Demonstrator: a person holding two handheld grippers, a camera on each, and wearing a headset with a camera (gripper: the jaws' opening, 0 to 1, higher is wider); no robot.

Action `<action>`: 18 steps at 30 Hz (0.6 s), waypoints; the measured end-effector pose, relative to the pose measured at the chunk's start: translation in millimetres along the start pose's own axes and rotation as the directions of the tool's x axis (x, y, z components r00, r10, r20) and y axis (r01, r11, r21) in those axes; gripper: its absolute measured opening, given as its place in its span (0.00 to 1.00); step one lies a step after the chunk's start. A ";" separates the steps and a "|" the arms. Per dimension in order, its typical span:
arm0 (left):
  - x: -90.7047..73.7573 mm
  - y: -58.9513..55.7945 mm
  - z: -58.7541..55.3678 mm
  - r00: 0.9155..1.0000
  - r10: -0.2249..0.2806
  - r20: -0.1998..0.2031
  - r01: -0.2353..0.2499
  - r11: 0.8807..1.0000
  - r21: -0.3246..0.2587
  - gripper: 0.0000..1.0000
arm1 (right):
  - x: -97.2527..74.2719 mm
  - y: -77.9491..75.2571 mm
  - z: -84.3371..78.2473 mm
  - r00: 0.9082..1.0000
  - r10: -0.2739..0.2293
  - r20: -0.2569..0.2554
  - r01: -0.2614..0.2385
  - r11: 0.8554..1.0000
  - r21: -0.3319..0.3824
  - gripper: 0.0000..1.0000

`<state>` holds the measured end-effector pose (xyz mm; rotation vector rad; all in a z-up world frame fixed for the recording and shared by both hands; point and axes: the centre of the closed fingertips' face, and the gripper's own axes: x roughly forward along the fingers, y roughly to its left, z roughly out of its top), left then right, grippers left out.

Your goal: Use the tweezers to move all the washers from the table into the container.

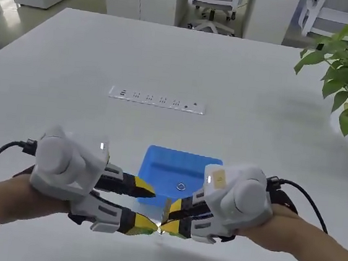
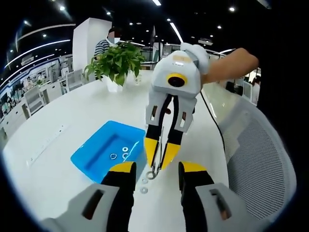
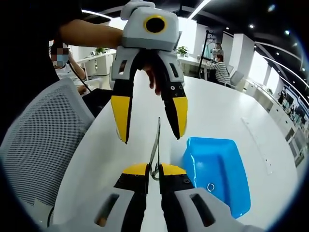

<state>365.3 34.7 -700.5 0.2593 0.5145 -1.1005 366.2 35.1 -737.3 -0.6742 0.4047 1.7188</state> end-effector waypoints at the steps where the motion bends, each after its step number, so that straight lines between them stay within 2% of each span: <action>1: -0.9 0.6 -1.0 1.000 0.006 0.003 -0.006 1.000 -0.005 0.42 | -1.3 -0.2 1.5 1.000 0.000 0.002 0.000 1.000 -0.001 0.09; 4: -3.3 3.4 -5.5 1.000 0.030 0.007 -0.030 0.999 -0.032 0.49 | -6.0 -3.6 6.2 1.000 -0.005 -0.002 0.005 1.000 -0.018 0.09; 8: -6.8 5.0 -10.6 0.999 0.045 0.011 -0.044 0.997 -0.062 0.54 | -14.3 -12.2 14.6 1.000 -0.021 0.012 0.021 0.999 -0.028 0.09; 18: -12.1 8.2 -15.6 0.996 0.083 0.027 -0.079 0.990 -0.117 0.75 | -26.7 -33.3 27.4 0.998 -0.054 0.045 0.056 0.998 -0.033 0.10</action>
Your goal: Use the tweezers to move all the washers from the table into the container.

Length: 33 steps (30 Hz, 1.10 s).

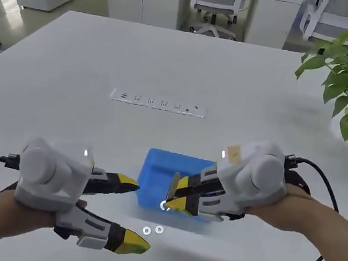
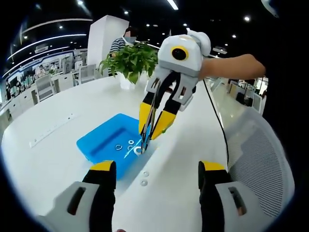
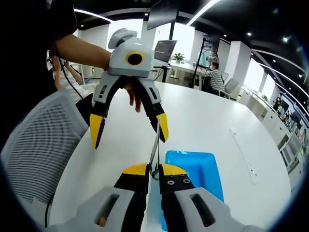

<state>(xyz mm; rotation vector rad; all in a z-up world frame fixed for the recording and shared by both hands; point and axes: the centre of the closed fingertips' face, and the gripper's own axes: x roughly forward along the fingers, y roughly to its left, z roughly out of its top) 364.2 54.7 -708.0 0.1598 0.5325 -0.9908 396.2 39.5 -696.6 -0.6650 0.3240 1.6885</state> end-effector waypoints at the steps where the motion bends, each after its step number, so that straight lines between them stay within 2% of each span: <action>1: -0.8 0.8 -0.4 1.000 0.006 0.002 -0.006 1.000 -0.005 0.77 | -0.5 -1.8 0.5 1.000 -0.002 0.001 0.002 1.000 0.000 0.10; 9: -5.7 4.7 0.5 0.999 0.032 0.023 -0.032 0.999 -0.036 0.85 | -3.4 -20.0 0.0 0.999 -0.032 0.007 0.032 0.999 -0.008 0.10; 18: -8.8 9.0 1.4 0.998 0.061 0.029 -0.058 0.996 -0.070 0.93 | 1.4 -35.5 -8.8 0.999 -0.046 -0.001 0.046 0.999 -0.011 0.10; 26: -8.0 14.6 7.2 0.996 0.077 0.050 -0.072 0.993 -0.090 0.98 | 8.4 -39.9 -22.8 0.999 -0.028 -0.016 0.028 1.000 -0.009 0.10; 33: -6.1 17.1 9.7 0.995 0.085 0.046 -0.080 0.992 -0.097 0.99 | 14.2 -43.5 -34.4 1.000 -0.008 -0.023 0.008 1.000 0.010 0.10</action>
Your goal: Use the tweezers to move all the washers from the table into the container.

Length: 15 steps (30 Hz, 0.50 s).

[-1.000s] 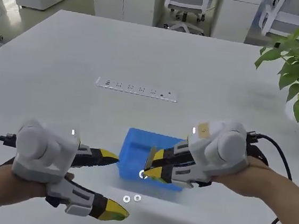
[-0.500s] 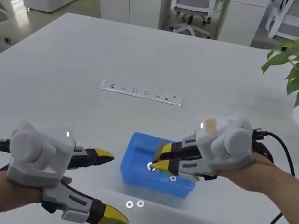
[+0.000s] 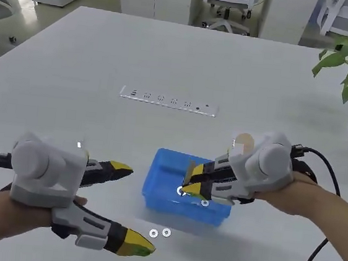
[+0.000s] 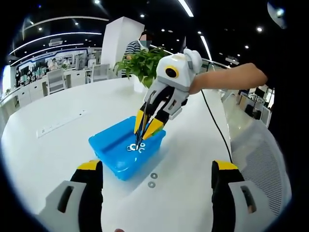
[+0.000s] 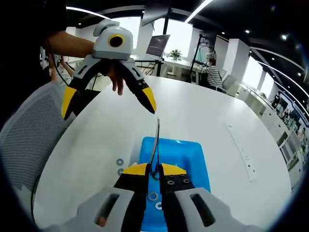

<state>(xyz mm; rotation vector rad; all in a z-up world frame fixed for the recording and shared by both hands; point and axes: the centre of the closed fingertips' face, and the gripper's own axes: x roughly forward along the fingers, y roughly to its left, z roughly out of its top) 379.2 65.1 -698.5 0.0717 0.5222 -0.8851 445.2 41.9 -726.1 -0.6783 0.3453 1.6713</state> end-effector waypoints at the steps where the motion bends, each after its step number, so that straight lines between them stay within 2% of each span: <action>1: 0.2 0.8 0.8 1.000 0.002 0.001 -0.002 1.000 0.000 0.99 | 0.9 -0.3 -1.1 1.000 0.002 -0.001 -0.002 1.000 0.001 0.10; 15: 10.0 10.8 10.8 1.000 0.007 0.002 -0.007 1.000 0.001 0.99 | 13.7 -4.8 -20.3 0.999 0.036 -0.014 -0.036 0.999 0.028 0.10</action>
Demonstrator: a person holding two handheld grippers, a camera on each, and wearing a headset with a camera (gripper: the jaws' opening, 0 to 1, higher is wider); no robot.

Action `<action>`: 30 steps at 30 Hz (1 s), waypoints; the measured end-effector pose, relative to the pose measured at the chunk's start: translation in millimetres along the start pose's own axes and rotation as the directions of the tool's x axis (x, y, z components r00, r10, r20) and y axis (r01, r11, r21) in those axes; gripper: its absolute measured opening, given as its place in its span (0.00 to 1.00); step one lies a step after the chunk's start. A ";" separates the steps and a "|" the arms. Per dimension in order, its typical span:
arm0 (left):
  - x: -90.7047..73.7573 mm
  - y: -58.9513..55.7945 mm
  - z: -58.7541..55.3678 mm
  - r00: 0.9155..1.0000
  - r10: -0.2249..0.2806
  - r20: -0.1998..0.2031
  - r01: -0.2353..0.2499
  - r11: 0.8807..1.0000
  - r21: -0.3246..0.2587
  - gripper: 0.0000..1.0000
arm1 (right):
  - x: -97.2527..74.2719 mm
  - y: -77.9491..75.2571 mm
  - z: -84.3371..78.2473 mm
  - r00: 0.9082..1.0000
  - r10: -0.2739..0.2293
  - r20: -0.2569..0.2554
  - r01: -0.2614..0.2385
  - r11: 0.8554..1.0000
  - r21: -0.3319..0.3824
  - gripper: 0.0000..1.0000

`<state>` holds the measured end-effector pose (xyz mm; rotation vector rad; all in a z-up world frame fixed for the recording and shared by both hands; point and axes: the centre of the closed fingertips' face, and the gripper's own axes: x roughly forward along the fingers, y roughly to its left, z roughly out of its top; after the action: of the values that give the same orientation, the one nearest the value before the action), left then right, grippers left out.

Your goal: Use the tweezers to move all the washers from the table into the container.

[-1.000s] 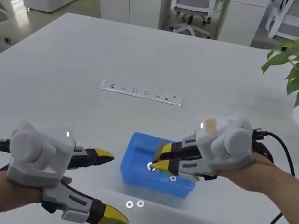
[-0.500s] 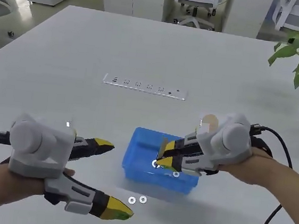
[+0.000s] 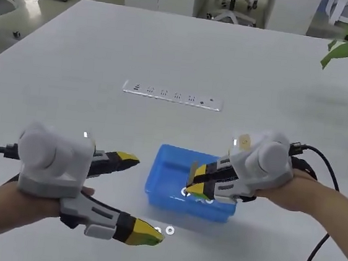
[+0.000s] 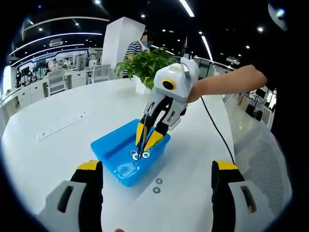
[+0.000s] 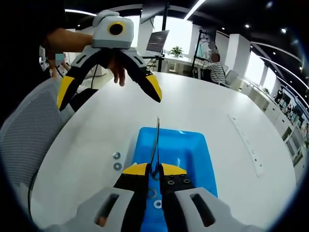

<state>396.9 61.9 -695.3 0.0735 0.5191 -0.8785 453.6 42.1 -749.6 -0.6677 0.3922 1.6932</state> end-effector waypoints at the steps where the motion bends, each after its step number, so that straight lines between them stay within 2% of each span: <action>1: 1.3 1.2 1.1 1.000 0.000 0.001 0.000 1.000 0.001 0.99 | 1.0 0.1 -1.5 1.000 0.003 -0.003 -0.003 1.000 -0.001 0.10; 4: 4.0 5.0 4.7 1.000 0.004 0.004 -0.004 1.000 0.004 0.96 | 1.8 -0.5 -3.2 1.000 0.006 -0.002 -0.006 1.000 0.005 0.10; 10: 10.9 10.4 16.7 0.999 -0.014 0.041 0.013 1.000 0.017 0.80 | 4.0 -0.8 -7.5 1.000 0.012 -0.003 -0.012 1.000 0.017 0.10; 20: 30.2 16.2 32.2 0.999 -0.045 0.024 0.042 0.993 0.109 0.51 | 5.2 -0.6 -11.1 1.000 0.014 -0.006 -0.014 1.000 0.024 0.10; 27: 42.1 22.8 42.6 0.999 -0.050 0.006 0.048 0.983 0.178 0.37 | 5.0 0.1 -11.3 1.000 0.015 -0.007 -0.015 1.000 0.018 0.10; 30: 46.6 24.4 45.1 0.998 -0.062 0.002 0.060 0.976 0.210 0.27 | 4.7 0.5 -11.5 1.000 0.016 -0.009 -0.016 1.000 0.013 0.10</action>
<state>457.8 32.1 -681.0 0.2475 0.4206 -0.9911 455.1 38.9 -761.5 -0.6646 0.4158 1.7018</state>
